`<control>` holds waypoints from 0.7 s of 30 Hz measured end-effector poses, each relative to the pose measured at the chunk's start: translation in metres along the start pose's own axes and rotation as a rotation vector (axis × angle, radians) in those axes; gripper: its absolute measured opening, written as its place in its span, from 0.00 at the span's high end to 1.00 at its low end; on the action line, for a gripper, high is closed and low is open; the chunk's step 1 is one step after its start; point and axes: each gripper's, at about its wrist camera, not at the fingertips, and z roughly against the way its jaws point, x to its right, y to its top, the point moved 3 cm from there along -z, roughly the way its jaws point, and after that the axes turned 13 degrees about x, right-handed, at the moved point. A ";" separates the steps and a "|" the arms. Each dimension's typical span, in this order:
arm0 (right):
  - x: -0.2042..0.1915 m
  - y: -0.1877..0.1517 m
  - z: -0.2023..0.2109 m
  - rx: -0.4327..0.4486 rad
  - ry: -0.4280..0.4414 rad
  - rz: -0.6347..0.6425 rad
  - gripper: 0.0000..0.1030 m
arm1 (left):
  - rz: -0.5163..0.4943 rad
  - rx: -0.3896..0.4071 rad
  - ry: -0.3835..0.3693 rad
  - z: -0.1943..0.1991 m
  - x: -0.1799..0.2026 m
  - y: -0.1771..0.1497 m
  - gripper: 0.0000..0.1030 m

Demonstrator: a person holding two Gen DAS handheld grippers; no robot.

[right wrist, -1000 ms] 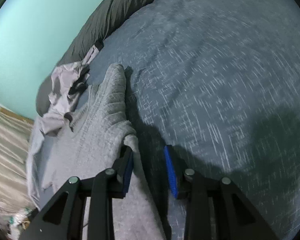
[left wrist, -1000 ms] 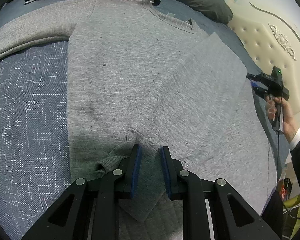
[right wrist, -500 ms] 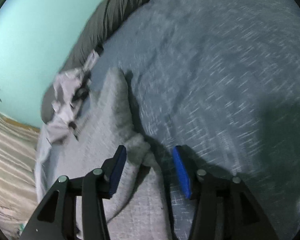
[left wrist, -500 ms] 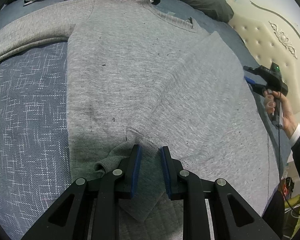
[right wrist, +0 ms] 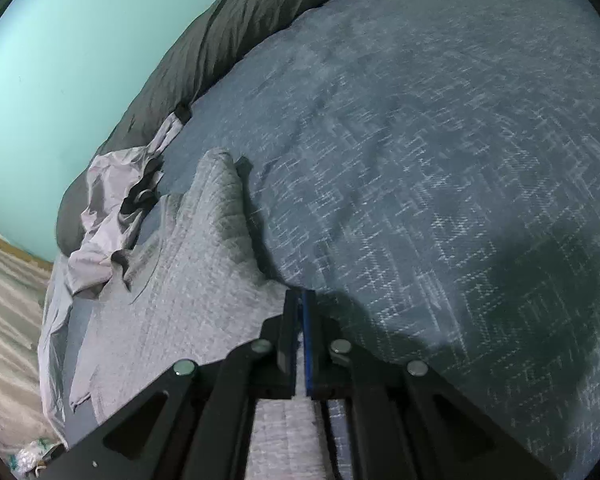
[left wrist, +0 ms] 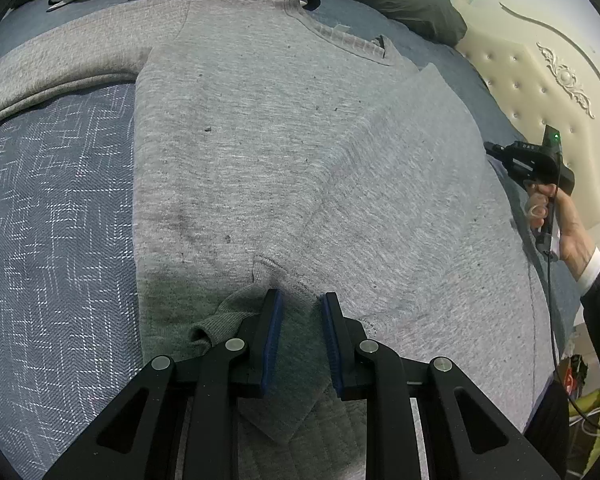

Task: Fold clothes
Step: 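Grasp the other grey sleeve cuff with the left gripper and lift it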

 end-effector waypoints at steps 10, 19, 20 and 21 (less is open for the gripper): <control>-0.006 -0.012 0.050 0.059 0.088 -0.064 0.97 | 0.071 0.063 0.014 0.035 -0.021 0.013 0.78; -0.052 -0.088 0.081 0.008 0.152 0.002 0.96 | 0.238 0.158 0.176 0.109 -0.143 0.033 0.66; -0.057 -0.093 0.084 0.009 0.159 0.013 0.96 | 0.264 0.167 0.200 0.113 -0.160 0.036 0.65; -0.062 -0.099 0.087 0.010 0.166 0.023 0.96 | 0.291 0.177 0.226 0.118 -0.178 0.040 0.61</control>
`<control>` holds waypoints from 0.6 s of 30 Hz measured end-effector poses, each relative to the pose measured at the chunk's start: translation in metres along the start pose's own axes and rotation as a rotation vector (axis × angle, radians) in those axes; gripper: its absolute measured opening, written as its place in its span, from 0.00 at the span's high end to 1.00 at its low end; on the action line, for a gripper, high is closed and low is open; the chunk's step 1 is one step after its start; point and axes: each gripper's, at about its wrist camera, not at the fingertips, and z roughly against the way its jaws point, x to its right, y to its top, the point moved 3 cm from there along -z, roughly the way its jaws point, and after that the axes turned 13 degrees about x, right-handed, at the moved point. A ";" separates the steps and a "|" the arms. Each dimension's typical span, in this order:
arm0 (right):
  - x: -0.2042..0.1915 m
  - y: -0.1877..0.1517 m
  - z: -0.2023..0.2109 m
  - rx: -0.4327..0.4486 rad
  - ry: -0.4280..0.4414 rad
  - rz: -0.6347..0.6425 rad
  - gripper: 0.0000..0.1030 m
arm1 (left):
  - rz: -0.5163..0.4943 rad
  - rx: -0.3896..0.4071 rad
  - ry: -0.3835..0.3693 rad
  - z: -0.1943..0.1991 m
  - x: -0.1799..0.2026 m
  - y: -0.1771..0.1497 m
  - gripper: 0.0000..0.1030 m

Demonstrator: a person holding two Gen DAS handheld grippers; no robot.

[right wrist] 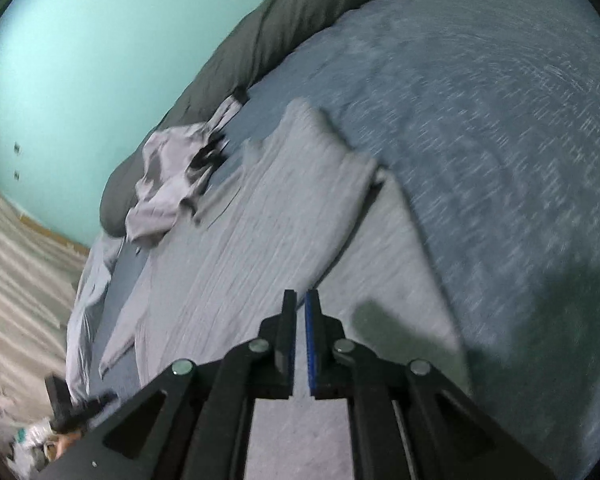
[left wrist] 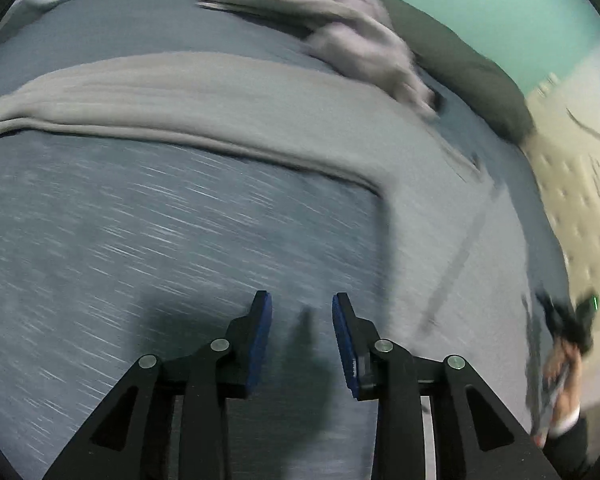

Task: Fold clothes
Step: 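Grasp the other grey sleeve cuff with the left gripper and lift it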

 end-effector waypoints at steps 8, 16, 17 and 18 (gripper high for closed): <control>-0.034 -0.026 0.010 0.019 0.036 0.037 0.94 | 0.113 0.083 0.118 -0.006 -0.088 0.058 0.61; -0.059 -0.041 0.004 0.001 0.045 0.087 0.93 | 0.315 0.182 0.182 0.008 -0.178 0.096 0.60; -0.062 -0.044 0.003 0.000 0.045 0.092 0.93 | 0.331 0.192 0.188 0.010 -0.187 0.098 0.60; -0.063 -0.047 0.001 -0.002 0.040 0.103 0.93 | 0.347 0.202 0.193 0.013 -0.196 0.101 0.60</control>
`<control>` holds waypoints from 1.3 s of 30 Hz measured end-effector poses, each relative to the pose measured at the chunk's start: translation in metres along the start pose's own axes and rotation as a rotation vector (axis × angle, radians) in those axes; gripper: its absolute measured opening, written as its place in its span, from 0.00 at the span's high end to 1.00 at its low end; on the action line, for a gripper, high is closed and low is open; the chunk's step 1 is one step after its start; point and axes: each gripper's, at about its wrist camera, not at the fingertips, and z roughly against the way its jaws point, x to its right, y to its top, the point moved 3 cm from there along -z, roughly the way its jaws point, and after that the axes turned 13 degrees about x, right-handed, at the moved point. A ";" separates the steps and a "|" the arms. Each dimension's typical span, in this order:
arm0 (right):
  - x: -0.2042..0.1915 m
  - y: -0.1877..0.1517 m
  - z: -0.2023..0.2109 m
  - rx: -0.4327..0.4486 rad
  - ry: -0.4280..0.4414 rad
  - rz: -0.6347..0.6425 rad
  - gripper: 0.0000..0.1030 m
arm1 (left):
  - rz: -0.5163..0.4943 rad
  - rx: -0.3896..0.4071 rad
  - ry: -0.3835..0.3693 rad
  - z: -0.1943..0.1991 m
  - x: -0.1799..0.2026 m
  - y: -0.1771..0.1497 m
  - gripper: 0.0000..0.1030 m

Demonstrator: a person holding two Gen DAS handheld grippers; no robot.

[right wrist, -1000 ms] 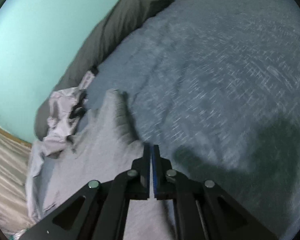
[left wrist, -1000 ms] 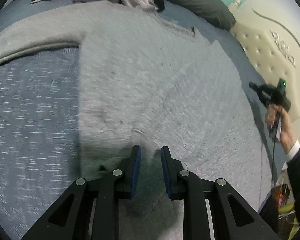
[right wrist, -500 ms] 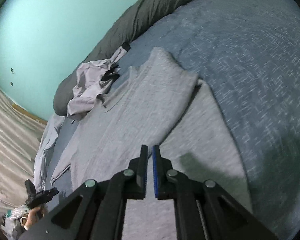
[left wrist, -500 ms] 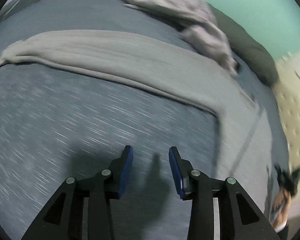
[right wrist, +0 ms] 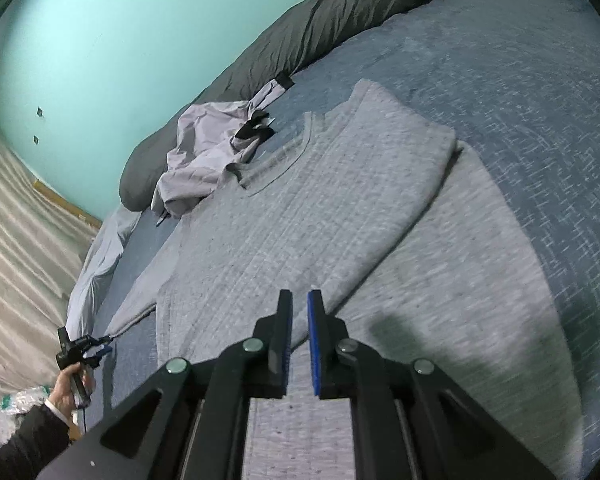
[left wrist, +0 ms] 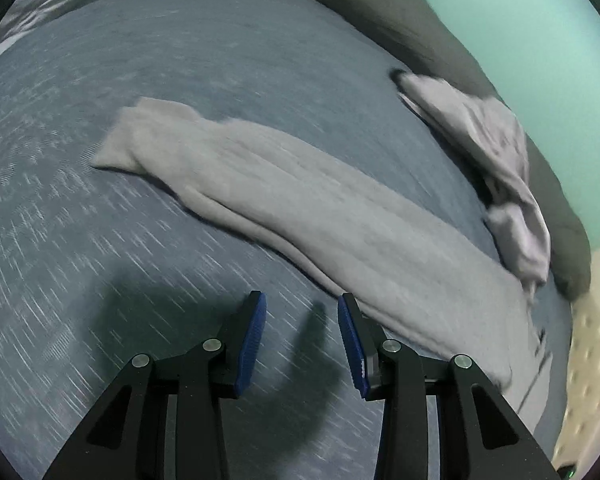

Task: Fold clothes
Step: 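Grasp the other grey sleeve cuff with the left gripper and lift it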

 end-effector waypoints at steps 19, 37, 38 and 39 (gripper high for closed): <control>-0.020 -0.028 -0.016 -0.044 -0.009 0.108 0.93 | 0.219 0.104 0.024 -0.025 -0.049 0.050 0.81; -0.010 -0.019 0.004 0.008 0.038 0.060 0.93 | -0.201 0.140 -0.265 0.053 0.200 0.044 0.86; -0.009 -0.018 0.006 0.013 0.045 0.048 0.93 | -0.229 0.134 -0.285 0.057 0.219 0.038 0.86; -0.008 -0.018 0.008 0.018 0.053 0.037 0.93 | -0.257 0.128 -0.306 0.061 0.239 0.032 0.86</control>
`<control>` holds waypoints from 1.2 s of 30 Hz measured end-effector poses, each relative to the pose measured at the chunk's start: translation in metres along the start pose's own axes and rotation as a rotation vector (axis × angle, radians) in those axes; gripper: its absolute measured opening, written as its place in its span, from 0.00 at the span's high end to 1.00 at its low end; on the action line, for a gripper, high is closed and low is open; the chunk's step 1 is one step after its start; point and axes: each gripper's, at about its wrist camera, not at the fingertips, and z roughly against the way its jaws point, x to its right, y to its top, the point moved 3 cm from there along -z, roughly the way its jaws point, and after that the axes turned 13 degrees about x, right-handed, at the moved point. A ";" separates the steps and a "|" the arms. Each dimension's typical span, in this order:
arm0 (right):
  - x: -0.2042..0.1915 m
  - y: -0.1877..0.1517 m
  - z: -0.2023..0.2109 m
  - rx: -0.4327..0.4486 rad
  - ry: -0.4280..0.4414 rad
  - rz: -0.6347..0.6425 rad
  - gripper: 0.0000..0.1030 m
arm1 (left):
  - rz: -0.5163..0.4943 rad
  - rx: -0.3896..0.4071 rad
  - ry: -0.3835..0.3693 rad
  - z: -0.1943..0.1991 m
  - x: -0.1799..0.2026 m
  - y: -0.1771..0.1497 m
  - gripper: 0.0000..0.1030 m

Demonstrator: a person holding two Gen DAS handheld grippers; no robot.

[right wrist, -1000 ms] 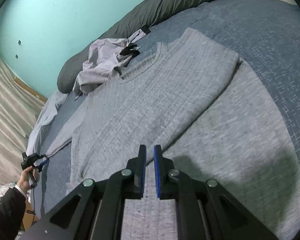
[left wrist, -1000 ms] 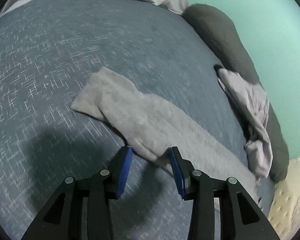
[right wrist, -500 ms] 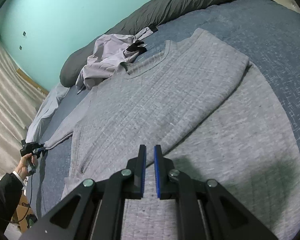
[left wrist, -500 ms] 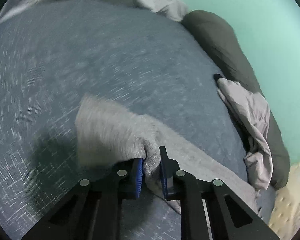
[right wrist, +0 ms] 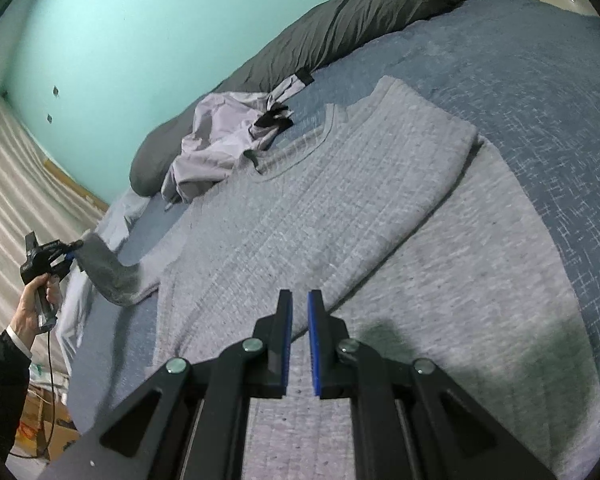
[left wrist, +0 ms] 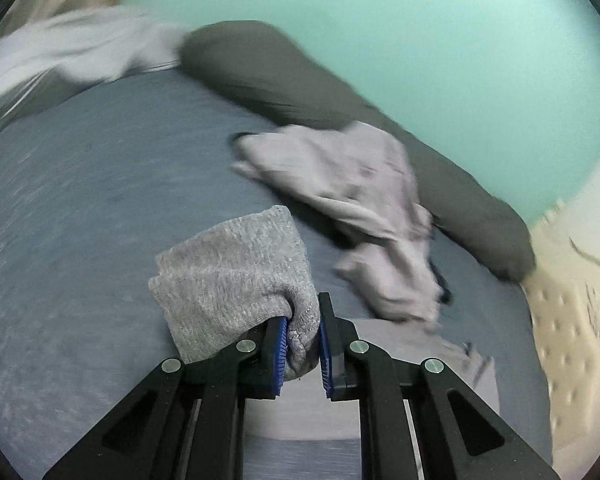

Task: Fold clothes
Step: 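Grasp the other grey sleeve cuff with the left gripper and lift it, then carry the sleeve across the sweater body with the left gripper and release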

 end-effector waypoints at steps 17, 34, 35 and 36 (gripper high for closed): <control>0.045 0.019 0.023 0.056 0.023 -0.194 0.93 | -0.474 -0.215 -0.423 -0.003 0.340 -0.163 0.86; 0.095 0.037 0.039 0.083 -0.006 -0.338 0.93 | -0.703 -0.464 -0.407 -0.027 0.368 -0.379 0.77; 0.094 0.036 0.039 0.080 -0.003 -0.337 0.93 | -0.713 -0.461 -0.414 -0.025 0.370 -0.379 0.75; 0.093 0.035 0.038 0.076 0.001 -0.335 0.93 | -0.724 -0.457 -0.422 -0.023 0.372 -0.379 0.73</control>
